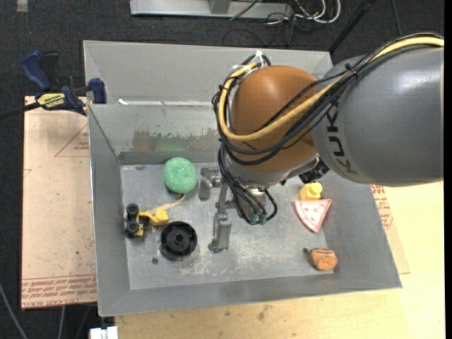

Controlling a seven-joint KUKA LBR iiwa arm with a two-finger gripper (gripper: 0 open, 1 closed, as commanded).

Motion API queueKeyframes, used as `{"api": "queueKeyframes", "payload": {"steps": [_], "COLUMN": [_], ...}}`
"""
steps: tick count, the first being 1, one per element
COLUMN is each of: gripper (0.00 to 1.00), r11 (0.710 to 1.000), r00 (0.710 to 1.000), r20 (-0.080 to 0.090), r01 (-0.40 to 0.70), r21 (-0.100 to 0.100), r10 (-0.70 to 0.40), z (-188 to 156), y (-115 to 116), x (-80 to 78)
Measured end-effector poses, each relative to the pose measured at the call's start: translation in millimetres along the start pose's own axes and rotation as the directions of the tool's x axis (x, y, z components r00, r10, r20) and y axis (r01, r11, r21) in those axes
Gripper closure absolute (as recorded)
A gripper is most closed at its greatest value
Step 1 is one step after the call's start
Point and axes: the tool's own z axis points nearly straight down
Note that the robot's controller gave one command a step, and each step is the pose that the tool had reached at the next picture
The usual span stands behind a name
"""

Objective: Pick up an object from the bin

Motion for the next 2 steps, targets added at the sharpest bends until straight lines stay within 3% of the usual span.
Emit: {"api": "queueKeyframes", "payload": {"steps": [1,2], "gripper": [0.00,0.00], "r11": [1.000,0.997], "r00": [1.000,0.997], "r20": [0.008,0.013], "r01": [-0.003,0.080], "r21": [-0.001,0.000], "r10": [0.003,-0.080], "z": [-5,30], "y": [-1,22], "x": [-1.6,0.4]}}
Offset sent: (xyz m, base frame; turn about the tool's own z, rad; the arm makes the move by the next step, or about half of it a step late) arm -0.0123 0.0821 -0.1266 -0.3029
